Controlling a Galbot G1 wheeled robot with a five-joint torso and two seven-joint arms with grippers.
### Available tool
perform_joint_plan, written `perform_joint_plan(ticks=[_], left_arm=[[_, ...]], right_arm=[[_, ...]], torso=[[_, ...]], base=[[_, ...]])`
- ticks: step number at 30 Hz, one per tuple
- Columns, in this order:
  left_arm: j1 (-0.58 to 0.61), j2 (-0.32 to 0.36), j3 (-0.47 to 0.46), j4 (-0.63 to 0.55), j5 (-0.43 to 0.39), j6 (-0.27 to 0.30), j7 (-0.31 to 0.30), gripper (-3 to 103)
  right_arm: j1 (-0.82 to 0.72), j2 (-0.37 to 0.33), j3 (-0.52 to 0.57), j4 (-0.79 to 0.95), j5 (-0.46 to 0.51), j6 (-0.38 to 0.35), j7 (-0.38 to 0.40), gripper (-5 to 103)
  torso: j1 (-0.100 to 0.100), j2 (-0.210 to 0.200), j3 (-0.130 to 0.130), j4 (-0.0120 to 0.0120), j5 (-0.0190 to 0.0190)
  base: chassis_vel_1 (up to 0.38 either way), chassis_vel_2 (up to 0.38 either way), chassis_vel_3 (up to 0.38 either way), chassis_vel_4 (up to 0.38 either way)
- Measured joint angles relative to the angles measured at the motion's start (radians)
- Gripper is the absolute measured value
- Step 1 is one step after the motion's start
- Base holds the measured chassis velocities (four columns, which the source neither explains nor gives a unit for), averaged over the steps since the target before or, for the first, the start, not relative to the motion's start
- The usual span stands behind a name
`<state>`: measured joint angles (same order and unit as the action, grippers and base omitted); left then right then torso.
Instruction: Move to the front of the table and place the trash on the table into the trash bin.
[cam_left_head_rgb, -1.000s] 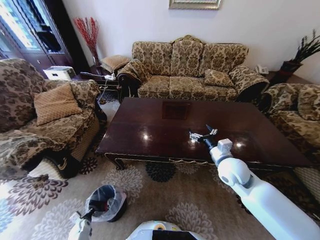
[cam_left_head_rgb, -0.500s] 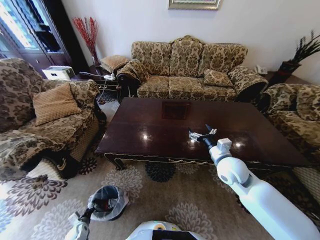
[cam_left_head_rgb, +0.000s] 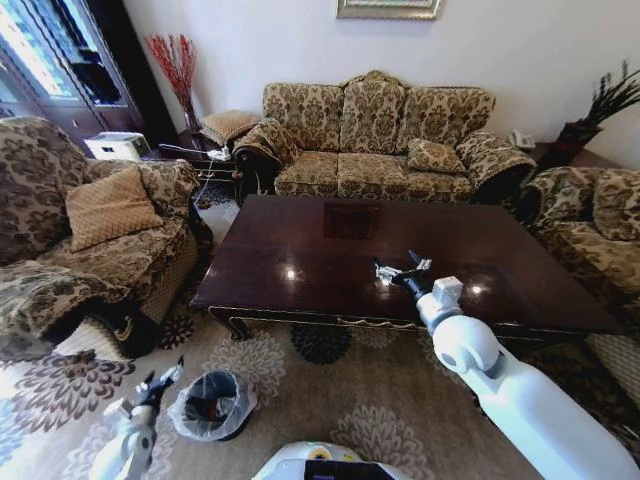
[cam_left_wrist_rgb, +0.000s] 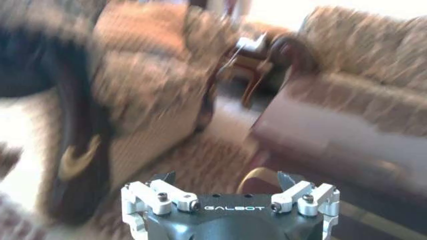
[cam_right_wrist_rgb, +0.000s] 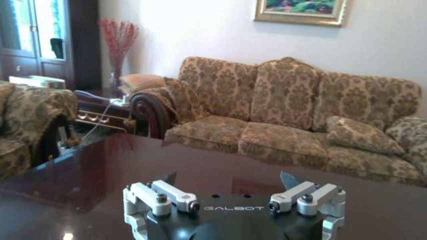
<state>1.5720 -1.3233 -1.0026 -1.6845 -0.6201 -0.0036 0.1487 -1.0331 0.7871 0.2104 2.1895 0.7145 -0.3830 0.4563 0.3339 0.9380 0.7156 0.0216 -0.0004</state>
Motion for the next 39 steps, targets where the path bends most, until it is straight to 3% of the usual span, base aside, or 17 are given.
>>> perform_joint_plan(ticks=[1, 3, 4, 6, 9, 19, 22, 31, 36, 39], left_arm=[[0.0, 0.0, 0.0, 0.0, 0.0, 0.0, 0.0, 100], [0.028, -0.016, 0.001, -0.156, 0.003, -0.002, -0.021, 100], [0.028, -0.016, 0.001, -0.156, 0.003, -0.002, -0.021, 100], [0.038, -0.037, 0.01, -0.287, 0.021, 0.002, -0.041, 100], [0.039, -0.065, 0.039, -0.44, 0.05, 0.044, -0.083, 100], [0.078, -0.11, 0.097, -0.642, 0.145, 0.099, -0.154, 100], [0.116, -0.146, 0.112, -0.724, 0.166, 0.149, -0.18, 100], [0.118, -0.137, 0.14, -0.747, 0.159, 0.199, -0.214, 100], [0.113, -0.12, 0.149, -0.734, 0.154, 0.203, -0.214, 100], [0.112, -0.11, 0.159, -0.724, 0.153, 0.204, -0.211, 100]], right_arm=[[0.0, 0.0, 0.0, 0.0, 0.0, 0.0, 0.0, 100], [-0.048, 0.015, 0.048, 0.01, -0.013, -0.001, 0.004, 100], [-0.048, 0.015, 0.048, 0.01, -0.013, -0.001, 0.004, 100], [-0.123, 0.032, 0.106, 0.018, -0.042, 0.0, -0.011, 100], [-0.21, 0.053, 0.17, 0.039, -0.073, -0.004, -0.041, 100], [-0.25, 0.09, 0.177, 0.099, -0.089, -0.03, -0.029, 100], [-0.291, 0.133, 0.183, 0.122, -0.151, -0.034, -0.033, 100], [-0.434, 0.217, 0.28, 0.181, -0.278, 0.007, -0.078, 100], [-0.544, 0.246, 0.403, 0.191, -0.313, 0.047, -0.143, 100], [-0.623, 0.26, 0.49, 0.191, -0.31, 0.082, -0.18, 100]], torso=[[0.0, 0.0, 0.0, 0.0, 0.0], [0.0, 0.0, 0.0, 0.0001, 0.0007], [0.0, 0.0, 0.0, 0.0001, 0.0007], [0.0, 0.0, 0.0, -0.0006, 0.0006], [0.0, 0.0, 0.0, -0.0007, 0.0007], [0.0, 0.0, 0.0, 0.0, 0.0004], [0.0, 0.0, 0.0, 0.0001, 0.0003], [0.0, 0.0, 0.0, -0.0006, 0.0003], [0.0, 0.0, 0.0, -0.0006, 0.0012], [0.0, 0.0, 0.0, -0.0002, -0.0004]], base=[[0.0, 0.0, 0.0, 0.0], [0.0, 0.0, 0.0, 0.0], [0.0, 0.0, 0.0, 0.0], [0.0, 0.0, 0.0, 0.0], [0.0, 0.0, 0.0, 0.0], [-0.027, -0.029, 0.032, 0.029], [-0.135, -0.14, 0.143, 0.144], [-0.237, -0.242, 0.219, 0.243], [-0.191, -0.251, 0.158, 0.235], [-0.125, -0.199, 0.129, 0.186]])
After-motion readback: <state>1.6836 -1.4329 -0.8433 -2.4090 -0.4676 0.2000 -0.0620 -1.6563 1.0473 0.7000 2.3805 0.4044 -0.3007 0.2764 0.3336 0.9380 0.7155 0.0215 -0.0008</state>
